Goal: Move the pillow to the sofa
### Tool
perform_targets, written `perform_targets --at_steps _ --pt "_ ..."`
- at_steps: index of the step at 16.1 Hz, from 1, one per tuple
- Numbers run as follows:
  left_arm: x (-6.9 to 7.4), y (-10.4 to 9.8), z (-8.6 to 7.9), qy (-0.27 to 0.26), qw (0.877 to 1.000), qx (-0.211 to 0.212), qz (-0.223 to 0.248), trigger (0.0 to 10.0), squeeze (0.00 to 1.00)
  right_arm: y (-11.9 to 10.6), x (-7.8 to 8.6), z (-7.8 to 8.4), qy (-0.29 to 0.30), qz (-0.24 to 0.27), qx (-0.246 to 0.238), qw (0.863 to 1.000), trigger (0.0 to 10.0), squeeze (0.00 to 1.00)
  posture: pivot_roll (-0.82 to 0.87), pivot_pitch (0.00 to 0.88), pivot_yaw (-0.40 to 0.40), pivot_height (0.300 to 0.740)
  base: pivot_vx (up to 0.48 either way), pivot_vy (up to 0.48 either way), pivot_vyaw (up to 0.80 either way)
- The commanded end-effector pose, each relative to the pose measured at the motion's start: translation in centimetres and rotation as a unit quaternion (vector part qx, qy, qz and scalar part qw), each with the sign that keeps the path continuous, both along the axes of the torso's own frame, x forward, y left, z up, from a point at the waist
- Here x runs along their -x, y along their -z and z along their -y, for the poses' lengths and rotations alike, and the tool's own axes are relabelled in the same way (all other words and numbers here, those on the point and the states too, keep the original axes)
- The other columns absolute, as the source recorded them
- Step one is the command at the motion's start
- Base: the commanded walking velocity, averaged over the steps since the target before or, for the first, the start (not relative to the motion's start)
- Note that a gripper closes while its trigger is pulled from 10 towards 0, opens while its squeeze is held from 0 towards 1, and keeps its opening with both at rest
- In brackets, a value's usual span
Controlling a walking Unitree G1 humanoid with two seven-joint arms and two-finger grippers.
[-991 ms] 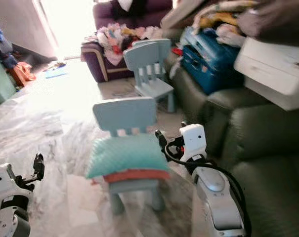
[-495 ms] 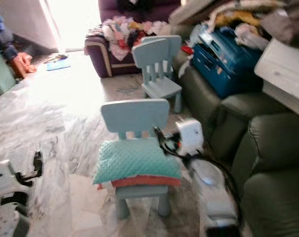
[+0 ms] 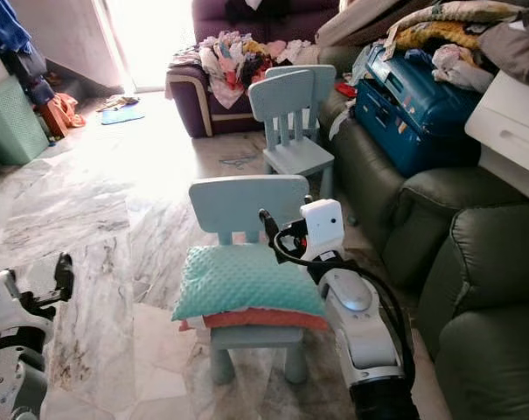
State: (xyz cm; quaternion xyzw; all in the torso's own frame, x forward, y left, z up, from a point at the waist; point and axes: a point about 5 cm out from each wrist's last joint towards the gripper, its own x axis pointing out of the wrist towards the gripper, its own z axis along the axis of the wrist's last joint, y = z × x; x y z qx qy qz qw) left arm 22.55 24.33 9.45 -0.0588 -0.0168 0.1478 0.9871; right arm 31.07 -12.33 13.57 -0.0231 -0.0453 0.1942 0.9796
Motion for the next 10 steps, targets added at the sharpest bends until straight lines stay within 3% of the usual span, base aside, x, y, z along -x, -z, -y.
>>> perform_targets --at_steps 1,10 --pt "-0.45 -0.30 -0.04 0.009 1.000 -0.005 0.003 10.0 0.00 -0.50 -0.18 -0.15 0.002 0.012 -0.003 1.000 10.0 0.00 -0.12 0.000 0.080 0.740 0.386 0.000 0.00" --pt "-0.27 0.04 0.19 0.012 1.000 -0.004 -0.002 10.0 0.00 -0.26 0.18 -0.11 -0.005 0.011 0.002 1.000 10.0 0.00 -0.13 0.000 0.077 0.740 0.436 0.000 0.00"
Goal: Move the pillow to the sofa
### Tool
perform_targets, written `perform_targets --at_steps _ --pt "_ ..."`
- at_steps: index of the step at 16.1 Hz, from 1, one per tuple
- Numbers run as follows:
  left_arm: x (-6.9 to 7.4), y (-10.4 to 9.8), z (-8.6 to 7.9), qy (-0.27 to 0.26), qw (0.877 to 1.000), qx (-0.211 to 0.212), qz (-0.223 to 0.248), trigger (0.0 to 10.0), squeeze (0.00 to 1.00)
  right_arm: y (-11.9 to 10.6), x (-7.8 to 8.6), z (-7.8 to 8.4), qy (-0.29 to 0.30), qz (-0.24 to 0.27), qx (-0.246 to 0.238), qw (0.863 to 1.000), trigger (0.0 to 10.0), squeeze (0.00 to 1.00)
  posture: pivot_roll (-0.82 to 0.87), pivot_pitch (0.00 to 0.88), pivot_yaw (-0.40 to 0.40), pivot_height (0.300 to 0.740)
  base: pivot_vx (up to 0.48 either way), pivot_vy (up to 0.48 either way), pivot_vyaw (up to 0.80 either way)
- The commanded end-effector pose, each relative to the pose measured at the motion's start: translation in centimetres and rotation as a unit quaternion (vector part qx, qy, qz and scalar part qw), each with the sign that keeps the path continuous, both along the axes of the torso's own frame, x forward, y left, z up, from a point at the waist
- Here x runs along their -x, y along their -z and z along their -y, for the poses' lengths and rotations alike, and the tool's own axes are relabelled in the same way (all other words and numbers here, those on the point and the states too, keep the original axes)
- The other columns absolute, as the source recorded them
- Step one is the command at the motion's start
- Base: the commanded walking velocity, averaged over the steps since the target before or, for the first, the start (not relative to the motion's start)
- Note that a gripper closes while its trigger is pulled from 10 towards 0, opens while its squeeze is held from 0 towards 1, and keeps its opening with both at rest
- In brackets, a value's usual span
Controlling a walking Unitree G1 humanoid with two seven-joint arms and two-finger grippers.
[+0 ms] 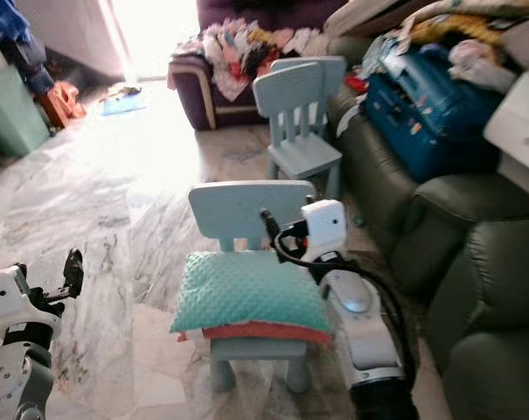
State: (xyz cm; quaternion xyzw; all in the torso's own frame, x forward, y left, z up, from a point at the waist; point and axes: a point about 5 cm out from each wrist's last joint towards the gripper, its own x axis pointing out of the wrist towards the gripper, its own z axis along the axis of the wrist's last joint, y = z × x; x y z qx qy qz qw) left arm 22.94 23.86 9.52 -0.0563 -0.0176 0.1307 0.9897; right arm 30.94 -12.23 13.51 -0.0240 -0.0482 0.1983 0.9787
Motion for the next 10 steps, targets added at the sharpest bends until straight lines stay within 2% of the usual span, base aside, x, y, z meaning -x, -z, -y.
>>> perform_targets --at_steps 1,7,10 --pt "0.13 0.15 -0.28 -0.006 1.000 -0.001 -0.005 10.0 0.00 -0.31 0.07 -0.01 -0.001 0.008 0.001 1.000 10.0 0.00 -0.13 0.000 0.077 0.740 0.450 0.000 0.00" --pt "0.33 0.30 -0.04 -0.002 1.000 0.011 -0.004 10.0 0.00 -0.18 0.27 -0.07 -0.005 0.006 0.003 1.000 10.0 0.00 -0.13 0.000 0.073 0.740 0.416 0.000 0.00" --pt "0.40 0.16 0.02 -0.011 1.000 0.016 0.005 10.0 0.00 -0.10 0.34 -0.07 -0.007 0.005 0.005 1.000 10.0 0.00 -0.13 0.000 0.072 0.740 0.000 0.000 0.00"
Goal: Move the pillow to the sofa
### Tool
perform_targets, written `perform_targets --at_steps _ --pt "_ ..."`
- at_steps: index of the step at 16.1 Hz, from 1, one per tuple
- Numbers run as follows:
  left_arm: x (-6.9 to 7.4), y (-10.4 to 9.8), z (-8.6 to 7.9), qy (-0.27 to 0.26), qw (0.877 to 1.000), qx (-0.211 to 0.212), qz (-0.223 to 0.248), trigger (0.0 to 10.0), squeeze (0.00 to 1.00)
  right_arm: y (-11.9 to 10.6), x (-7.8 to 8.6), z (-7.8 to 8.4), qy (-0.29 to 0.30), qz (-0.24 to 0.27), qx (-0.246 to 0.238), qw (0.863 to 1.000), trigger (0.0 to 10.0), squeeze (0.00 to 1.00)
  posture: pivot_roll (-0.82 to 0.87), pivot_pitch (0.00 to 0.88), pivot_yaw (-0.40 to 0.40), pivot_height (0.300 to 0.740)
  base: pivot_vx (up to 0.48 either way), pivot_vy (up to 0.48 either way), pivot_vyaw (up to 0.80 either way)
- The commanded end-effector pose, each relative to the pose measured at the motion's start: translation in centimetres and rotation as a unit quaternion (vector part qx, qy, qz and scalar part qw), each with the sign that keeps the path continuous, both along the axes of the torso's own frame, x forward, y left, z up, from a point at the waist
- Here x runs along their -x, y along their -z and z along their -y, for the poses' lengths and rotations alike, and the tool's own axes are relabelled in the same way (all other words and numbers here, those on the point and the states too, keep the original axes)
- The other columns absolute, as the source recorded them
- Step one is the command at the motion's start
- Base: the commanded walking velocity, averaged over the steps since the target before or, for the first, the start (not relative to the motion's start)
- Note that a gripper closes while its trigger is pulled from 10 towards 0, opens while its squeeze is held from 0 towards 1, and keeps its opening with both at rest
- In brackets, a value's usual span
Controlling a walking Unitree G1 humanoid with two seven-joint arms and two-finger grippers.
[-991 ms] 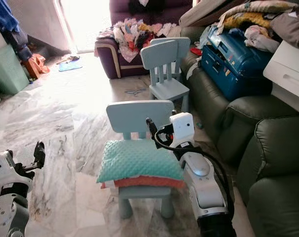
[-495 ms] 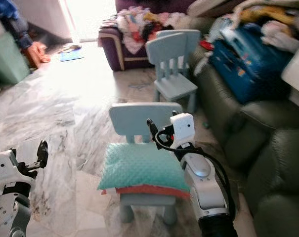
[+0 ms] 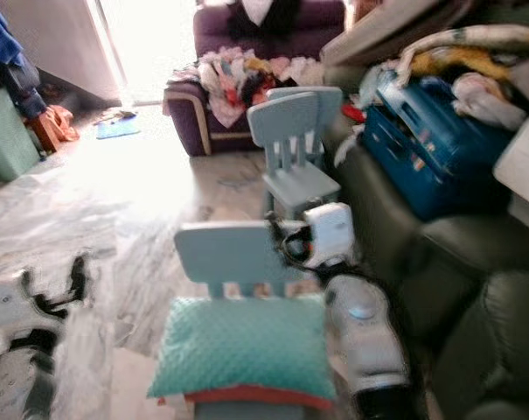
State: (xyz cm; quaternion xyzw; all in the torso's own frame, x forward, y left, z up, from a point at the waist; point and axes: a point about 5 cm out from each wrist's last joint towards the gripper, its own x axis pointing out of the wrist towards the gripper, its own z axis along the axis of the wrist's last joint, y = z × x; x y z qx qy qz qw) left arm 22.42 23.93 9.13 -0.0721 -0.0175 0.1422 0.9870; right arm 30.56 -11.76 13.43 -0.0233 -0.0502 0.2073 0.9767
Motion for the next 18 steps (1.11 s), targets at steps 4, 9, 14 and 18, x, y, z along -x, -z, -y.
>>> perform_targets --at_steps 4,9,14,18 --pt "-0.1 0.0 0.1 -0.004 1.000 0.000 -0.002 10.0 0.00 -0.1 0.1 0.4 0.000 0.002 0.005 1.000 10.0 0.00 -0.13 0.000 0.070 0.740 0.000 0.000 0.00" --pt "0.4 1.9 0.2 0.020 0.998 -0.006 -0.056 10.0 0.00 0.5 -0.2 0.0 -0.013 -0.022 -0.001 1.000 10.0 0.00 -0.12 0.001 0.066 0.740 0.000 0.000 0.00" --pt "2.6 4.8 2.1 0.098 0.986 0.013 -0.131 10.0 0.00 2.6 1.1 2.0 0.014 -0.075 0.000 0.997 10.0 0.00 -0.11 0.027 0.058 0.740 0.000 0.000 0.00" --pt "5.8 5.4 3.6 0.163 0.973 -0.002 -0.162 10.0 0.00 4.4 4.3 4.5 0.034 -0.115 0.019 0.993 10.0 0.00 -0.10 0.055 0.067 0.740 0.000 0.000 0.00"
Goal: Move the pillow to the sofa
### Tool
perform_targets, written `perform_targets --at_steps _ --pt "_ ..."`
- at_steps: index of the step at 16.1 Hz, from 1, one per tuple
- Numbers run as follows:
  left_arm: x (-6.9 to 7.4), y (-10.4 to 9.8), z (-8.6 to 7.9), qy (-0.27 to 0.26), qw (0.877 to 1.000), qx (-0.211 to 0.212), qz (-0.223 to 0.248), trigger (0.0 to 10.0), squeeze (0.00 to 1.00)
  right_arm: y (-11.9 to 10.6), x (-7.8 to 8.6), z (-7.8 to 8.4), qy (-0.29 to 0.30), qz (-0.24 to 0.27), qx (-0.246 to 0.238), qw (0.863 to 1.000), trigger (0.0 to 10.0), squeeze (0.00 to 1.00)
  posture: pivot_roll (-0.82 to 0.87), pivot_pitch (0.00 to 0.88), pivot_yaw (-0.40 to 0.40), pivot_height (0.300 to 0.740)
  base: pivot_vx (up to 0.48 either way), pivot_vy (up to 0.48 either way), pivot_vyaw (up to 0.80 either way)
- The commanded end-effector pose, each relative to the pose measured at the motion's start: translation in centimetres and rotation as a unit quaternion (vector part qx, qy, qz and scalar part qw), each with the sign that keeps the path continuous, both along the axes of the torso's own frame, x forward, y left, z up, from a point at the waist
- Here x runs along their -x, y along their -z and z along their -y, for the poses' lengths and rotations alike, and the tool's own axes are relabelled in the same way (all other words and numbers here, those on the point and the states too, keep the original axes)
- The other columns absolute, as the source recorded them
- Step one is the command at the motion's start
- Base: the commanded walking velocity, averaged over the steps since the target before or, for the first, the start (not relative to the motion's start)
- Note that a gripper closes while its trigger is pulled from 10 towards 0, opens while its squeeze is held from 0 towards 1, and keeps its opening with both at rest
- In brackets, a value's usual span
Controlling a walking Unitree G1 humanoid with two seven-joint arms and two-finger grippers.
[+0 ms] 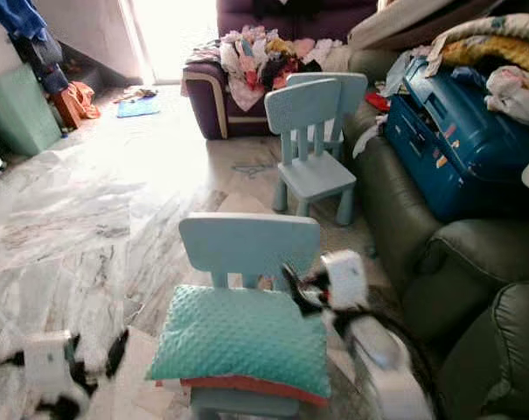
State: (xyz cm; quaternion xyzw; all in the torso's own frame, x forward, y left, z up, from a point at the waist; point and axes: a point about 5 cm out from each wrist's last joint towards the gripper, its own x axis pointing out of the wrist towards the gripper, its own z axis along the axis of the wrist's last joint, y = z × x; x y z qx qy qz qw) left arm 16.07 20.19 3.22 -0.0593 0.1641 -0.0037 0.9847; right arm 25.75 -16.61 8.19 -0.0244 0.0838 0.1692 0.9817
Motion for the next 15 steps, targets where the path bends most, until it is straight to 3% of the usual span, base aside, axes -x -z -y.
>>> perform_targets --at_steps 1,3,6,10,12,15 --pt "0.3 -0.7 0.0 0.021 1.000 -0.016 0.006 10.0 0.00 -0.7 0.5 0.5 0.002 0.006 -0.001 1.000 10.0 0.00 -0.11 0.067 0.069 0.740 0.000 0.000 0.00" --pt "1.1 -1.0 -0.3 0.022 1.000 -0.017 0.008 10.0 0.00 -0.7 2.0 1.5 0.014 -0.005 0.011 1.000 10.0 0.00 -0.13 0.092 0.072 0.740 0.000 0.000 0.00" --pt "1.0 -1.9 0.3 0.056 0.998 -0.007 0.029 10.0 0.00 -1.0 2.4 1.8 0.014 -0.003 0.015 1.000 10.0 0.00 -0.14 0.101 0.067 0.740 0.000 0.000 0.00" --pt "0.1 -3.7 2.1 0.122 0.990 -0.010 0.068 10.0 0.00 -1.7 1.1 1.5 -0.007 0.011 0.017 1.000 10.0 0.00 -0.13 0.109 0.031 0.740 0.000 0.000 0.00" --pt "-1.1 -4.8 3.1 0.150 0.982 -0.049 0.108 10.0 0.00 -2.8 0.0 0.6 -0.022 0.031 0.017 0.999 10.0 0.00 -0.14 0.103 0.019 0.740 0.000 0.000 0.00" --pt "-1.1 -4.7 2.6 0.101 0.988 -0.039 0.110 10.0 0.00 -3.7 -0.8 0.2 -0.021 0.046 0.013 0.999 10.0 0.00 -0.13 0.099 0.021 0.740 0.000 0.000 0.00"
